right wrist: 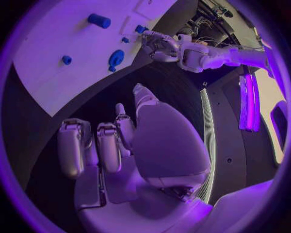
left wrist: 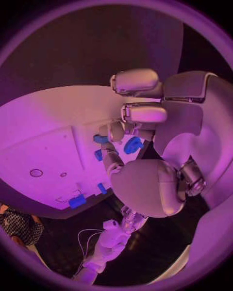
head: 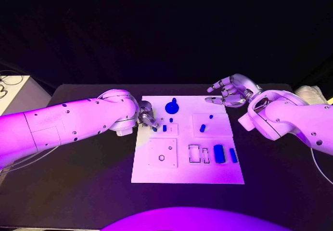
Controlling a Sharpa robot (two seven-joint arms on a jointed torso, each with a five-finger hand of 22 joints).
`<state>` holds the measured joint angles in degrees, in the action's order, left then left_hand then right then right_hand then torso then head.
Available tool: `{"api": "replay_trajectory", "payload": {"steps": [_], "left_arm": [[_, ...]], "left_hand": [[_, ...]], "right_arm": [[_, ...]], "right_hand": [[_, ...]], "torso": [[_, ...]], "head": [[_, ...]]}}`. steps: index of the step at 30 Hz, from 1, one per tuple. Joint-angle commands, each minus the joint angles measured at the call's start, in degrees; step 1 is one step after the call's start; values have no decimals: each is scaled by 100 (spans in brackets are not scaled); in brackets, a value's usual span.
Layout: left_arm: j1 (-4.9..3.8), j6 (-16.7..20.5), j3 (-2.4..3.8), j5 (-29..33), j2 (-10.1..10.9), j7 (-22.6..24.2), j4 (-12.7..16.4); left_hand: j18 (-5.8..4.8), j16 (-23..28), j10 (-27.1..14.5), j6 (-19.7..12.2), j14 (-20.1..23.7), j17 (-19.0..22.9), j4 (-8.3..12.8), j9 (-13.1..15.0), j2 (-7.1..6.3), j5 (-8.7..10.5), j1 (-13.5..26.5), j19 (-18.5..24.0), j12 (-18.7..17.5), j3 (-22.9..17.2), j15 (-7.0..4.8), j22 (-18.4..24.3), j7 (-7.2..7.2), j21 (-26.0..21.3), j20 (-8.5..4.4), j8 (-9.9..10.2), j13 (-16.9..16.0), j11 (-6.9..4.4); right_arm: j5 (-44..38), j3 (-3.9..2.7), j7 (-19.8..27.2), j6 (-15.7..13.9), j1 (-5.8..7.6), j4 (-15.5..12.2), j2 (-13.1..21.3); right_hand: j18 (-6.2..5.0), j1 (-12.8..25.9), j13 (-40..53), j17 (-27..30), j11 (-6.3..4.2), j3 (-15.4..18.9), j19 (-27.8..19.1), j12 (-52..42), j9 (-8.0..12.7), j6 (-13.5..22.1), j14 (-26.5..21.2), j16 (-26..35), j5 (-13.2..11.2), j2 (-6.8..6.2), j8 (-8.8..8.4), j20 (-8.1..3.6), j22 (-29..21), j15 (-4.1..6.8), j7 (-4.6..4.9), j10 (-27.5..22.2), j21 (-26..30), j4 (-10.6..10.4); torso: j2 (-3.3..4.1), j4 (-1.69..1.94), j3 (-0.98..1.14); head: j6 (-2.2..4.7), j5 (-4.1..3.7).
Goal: Assemble the parts on the task board
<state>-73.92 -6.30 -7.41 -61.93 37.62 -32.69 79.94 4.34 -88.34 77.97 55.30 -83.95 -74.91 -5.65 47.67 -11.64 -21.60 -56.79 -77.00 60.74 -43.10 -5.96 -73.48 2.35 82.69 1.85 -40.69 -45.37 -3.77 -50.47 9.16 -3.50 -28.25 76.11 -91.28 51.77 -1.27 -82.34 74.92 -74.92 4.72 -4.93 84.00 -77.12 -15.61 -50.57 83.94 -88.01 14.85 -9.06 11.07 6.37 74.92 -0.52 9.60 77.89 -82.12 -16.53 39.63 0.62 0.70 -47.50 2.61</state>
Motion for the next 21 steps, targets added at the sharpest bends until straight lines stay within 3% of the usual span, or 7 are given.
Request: {"api": "replay_trajectory", "payload": {"steps": [1, 11, 21], "left_arm": [[54, -248, -43, 83, -5, -101, -5], [54, -208, -42, 77, -11, -109, -59], [54, -203, -42, 66, -17, -113, -104]], "left_hand": [[-48, -28, 8, 295, -529, -1227, -24, -18, -1, 37, 55, -32, -5, 64, -36, -5, -240, 5, -2, 34, 3, 8], [-46, -20, -26, 328, -524, -1210, -388, -13, 7, 81, 193, -27, -29, 718, -36, 6, -239, -15, -2, 78, 33, 11], [-47, -25, -33, 343, -526, -1220, -568, -10, -24, 85, 205, -35, -26, 1046, -37, -3, -239, -18, 0, 98, 33, 11]], "right_arm": [[-53, -1, 65, 55, -3, -10, 2], [-53, -1, 65, 43, -3, -13, 7], [-53, -1, 66, 34, -3, -12, 10]], "right_hand": [[-74, 71, 200, -1138, 0, -6, 227, 26, 6, 12, 498, 30, 25, -9, 26, -17, 955, 19, -4, -47, 36, -2], [-78, 78, 185, -1130, 0, -5, 220, 41, 7, 13, 496, 35, 25, -10, 27, -17, 945, 19, -3, -62, 51, -4], [-78, 83, 185, -1128, 1, -3, 219, 41, 8, 15, 495, 37, 24, -11, 27, -17, 943, 19, -3, -61, 53, -6]], "torso": [[2, 0, -3], [1, 1, -3], [1, -3, 2]], "head": [[16, -7], [13, -13], [20, -13]]}}
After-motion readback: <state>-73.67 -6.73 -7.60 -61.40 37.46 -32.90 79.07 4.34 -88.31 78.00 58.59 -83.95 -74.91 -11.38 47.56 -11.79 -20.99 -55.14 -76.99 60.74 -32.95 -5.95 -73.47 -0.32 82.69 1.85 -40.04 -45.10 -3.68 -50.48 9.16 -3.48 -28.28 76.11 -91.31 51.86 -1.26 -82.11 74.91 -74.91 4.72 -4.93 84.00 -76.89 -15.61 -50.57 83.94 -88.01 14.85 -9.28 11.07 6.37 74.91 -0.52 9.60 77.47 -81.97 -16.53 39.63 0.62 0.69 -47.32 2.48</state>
